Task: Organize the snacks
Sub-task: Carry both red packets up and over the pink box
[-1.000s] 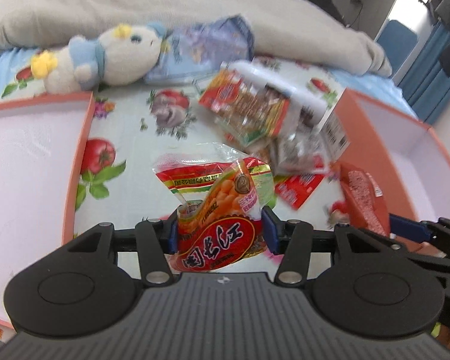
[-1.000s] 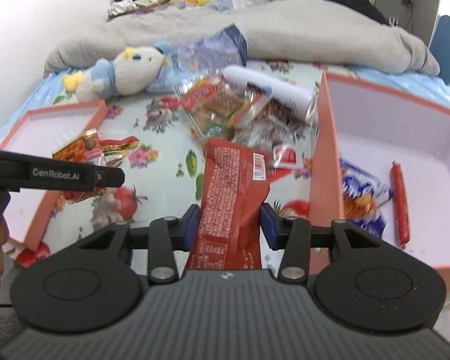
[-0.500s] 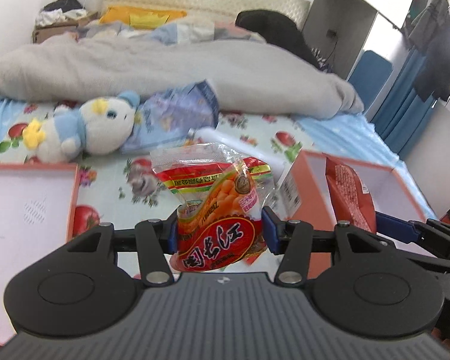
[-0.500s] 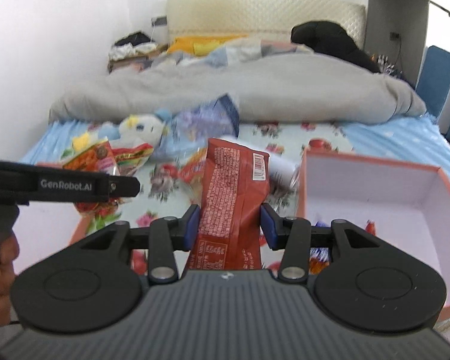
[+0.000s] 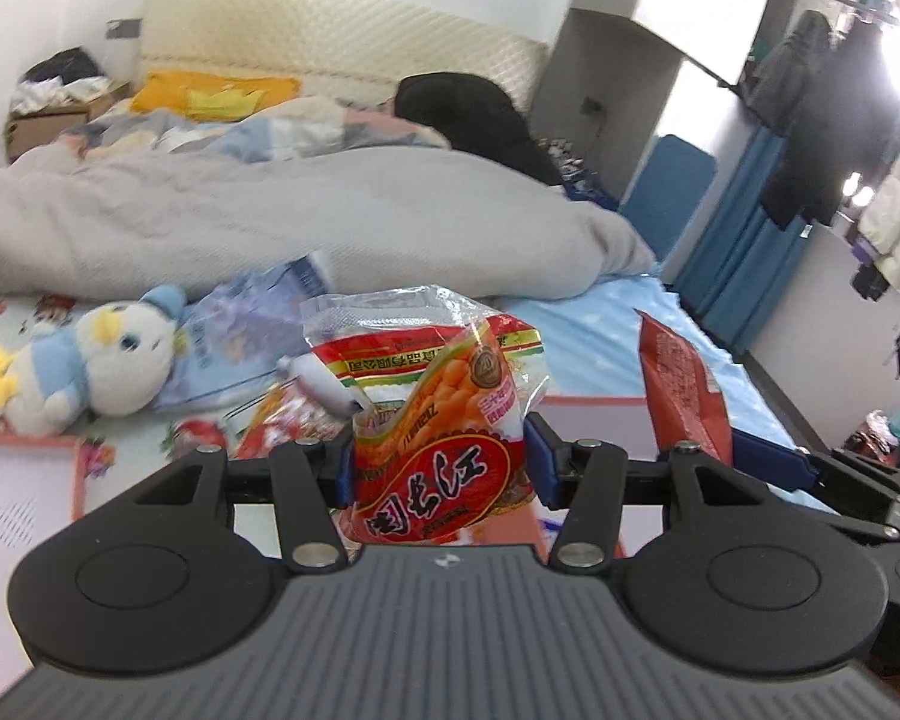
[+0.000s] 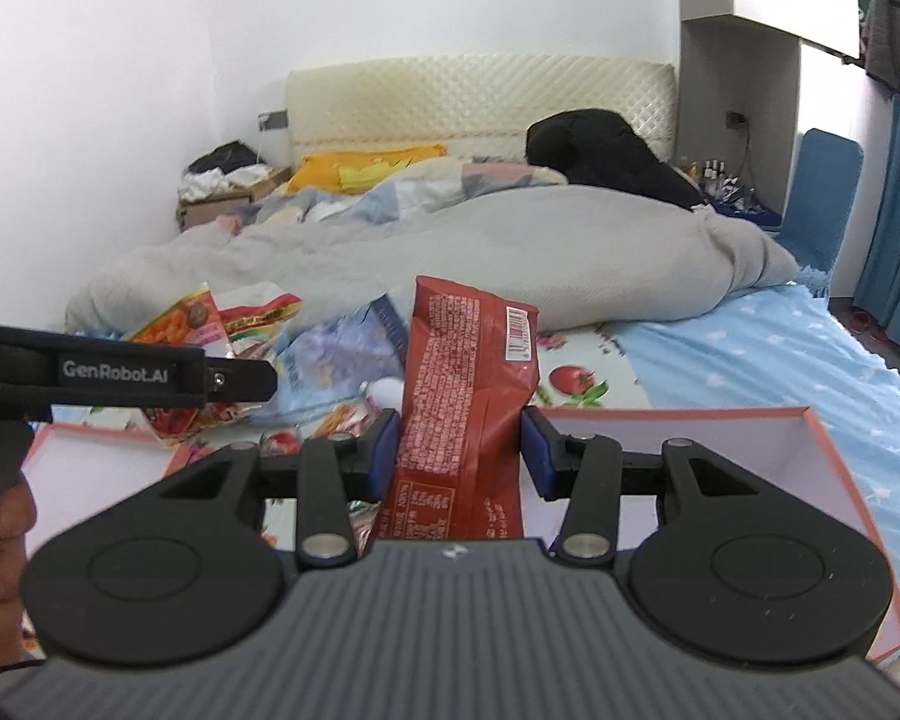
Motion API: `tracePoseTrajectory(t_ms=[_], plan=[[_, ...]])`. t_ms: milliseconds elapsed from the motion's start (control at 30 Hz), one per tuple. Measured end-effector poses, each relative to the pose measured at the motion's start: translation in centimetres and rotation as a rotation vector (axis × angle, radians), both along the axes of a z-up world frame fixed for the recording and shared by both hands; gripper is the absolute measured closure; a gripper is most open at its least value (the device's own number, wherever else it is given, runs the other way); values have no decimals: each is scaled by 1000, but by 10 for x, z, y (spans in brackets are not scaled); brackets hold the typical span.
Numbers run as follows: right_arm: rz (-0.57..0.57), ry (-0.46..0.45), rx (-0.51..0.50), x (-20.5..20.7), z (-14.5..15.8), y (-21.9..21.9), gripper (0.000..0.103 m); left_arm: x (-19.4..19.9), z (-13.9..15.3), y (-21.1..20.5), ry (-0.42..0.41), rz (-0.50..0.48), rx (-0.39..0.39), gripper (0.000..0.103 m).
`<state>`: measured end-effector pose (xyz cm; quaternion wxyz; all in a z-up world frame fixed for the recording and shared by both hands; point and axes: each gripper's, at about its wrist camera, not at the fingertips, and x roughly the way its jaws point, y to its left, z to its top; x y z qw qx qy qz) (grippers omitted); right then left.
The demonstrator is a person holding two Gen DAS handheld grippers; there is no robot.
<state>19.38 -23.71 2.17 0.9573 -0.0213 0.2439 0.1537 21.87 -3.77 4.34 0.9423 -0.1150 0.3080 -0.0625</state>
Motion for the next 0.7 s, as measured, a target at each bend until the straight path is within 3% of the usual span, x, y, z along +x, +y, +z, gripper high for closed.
tracePoseTrajectory(t_ms=[367, 700], plan=[[-93, -54, 26, 10, 16, -52, 57, 31, 18, -66, -32, -102, 31, 44], [-172, 12, 34, 27, -11, -105, 57, 76, -18, -129, 62, -175, 29, 44]])
